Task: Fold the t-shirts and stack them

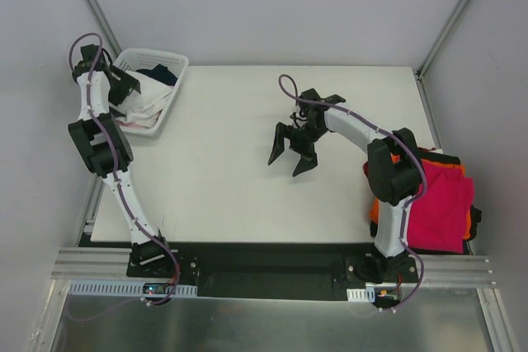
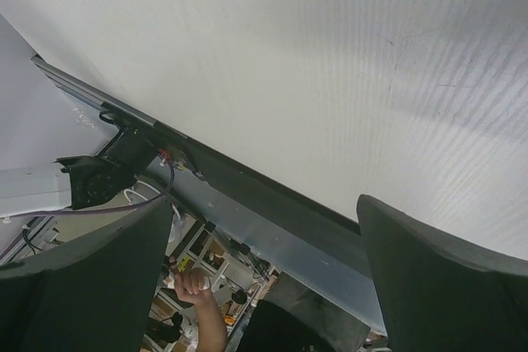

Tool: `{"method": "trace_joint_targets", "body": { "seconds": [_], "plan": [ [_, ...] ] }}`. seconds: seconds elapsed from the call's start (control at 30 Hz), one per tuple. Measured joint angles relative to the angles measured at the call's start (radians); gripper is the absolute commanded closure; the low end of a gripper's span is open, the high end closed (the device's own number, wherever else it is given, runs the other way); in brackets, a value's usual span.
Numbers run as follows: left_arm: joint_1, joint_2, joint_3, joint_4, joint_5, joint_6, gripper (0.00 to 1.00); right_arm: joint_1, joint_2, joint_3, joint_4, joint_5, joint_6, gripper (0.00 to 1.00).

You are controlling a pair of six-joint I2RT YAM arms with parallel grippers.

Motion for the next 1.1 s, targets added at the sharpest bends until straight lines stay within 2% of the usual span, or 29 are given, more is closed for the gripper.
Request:
{"method": "trace_joint_targets", "body": {
  "seconds": [0.17, 0.27, 0.4, 0.63, 0.87, 1.1],
  "plan": [
    [-0.018, -0.097, -0.071, 0.023, 0.096, 0.014, 0.01, 0.014, 0.0, 0.0, 0.016, -0.001, 0.01, 0.02],
    [-0.042, -0.162, -0.129, 0.036, 0.133, 0.023, 0.04, 0.033, 0.0, -0.002, 0.035, -0.002, 0.018, 0.02],
    [-0.088, -0.23, -0.214, 0.05, 0.157, 0.047, 0.12, 0.055, -0.026, -0.065, 0.101, -0.006, 0.039, 0.02],
    [-0.127, -0.245, -0.34, 0.059, 0.154, 0.072, 0.14, 0.064, -0.047, -0.131, 0.176, -0.006, 0.069, 0.02],
    [-0.125, -0.254, -0.366, 0.051, 0.019, 0.095, 0.06, 0.067, -0.071, -0.154, 0.228, -0.005, 0.074, 0.02],
    [-0.125, -0.304, -0.365, 0.04, -0.093, 0.126, 0.07, 0.066, -0.073, -0.155, 0.215, -0.007, 0.051, 0.02]
  ]
}}
